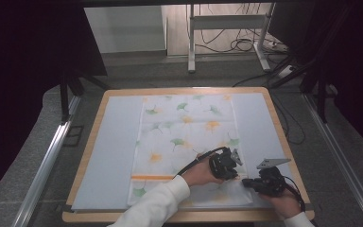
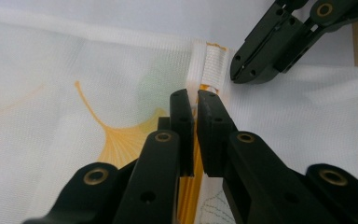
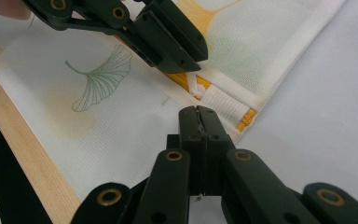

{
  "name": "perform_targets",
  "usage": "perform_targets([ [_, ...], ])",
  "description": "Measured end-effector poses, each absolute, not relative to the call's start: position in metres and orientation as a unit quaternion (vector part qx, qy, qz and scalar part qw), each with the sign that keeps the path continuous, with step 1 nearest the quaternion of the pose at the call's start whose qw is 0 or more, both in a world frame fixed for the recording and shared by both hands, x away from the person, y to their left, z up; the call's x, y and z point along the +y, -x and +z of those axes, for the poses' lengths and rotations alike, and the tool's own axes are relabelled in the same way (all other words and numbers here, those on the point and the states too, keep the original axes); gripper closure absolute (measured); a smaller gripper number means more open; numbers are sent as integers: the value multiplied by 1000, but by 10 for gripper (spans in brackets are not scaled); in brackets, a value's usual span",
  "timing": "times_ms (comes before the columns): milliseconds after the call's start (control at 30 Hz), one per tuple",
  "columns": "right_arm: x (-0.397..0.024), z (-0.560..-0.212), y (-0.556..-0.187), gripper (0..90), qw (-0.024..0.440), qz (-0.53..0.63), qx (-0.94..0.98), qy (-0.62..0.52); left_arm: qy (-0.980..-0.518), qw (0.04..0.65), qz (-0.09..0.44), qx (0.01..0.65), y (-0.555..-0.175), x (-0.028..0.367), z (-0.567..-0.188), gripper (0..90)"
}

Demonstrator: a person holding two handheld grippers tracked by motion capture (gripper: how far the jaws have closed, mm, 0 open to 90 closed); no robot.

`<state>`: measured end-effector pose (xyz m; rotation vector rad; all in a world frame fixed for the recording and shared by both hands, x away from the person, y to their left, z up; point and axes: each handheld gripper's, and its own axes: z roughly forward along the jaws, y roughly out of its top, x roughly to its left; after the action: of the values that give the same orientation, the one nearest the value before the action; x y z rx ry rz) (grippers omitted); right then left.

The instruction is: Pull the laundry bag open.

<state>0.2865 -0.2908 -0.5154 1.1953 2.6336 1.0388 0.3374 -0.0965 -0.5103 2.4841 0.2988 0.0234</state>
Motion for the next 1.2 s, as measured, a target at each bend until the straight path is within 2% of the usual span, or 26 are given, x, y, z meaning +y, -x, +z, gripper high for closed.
perform_targets([
  [400, -291, -515, -287, 890, 33, 338, 856, -389, -939, 324, -19, 117, -339, -95, -513, 840],
  [633, -291, -515, -287, 890, 32, 337, 856, -391, -939, 324, -16, 116, -337, -99, -513, 811],
  [900, -291, -515, -287, 890, 31, 335, 858, -389, -944, 311, 20, 106, -329, -104, -512, 827],
  [1200, -290, -515, -287, 890, 33, 337, 856, -390, -943, 308, 5, 124, -332, -104, -511, 847],
])
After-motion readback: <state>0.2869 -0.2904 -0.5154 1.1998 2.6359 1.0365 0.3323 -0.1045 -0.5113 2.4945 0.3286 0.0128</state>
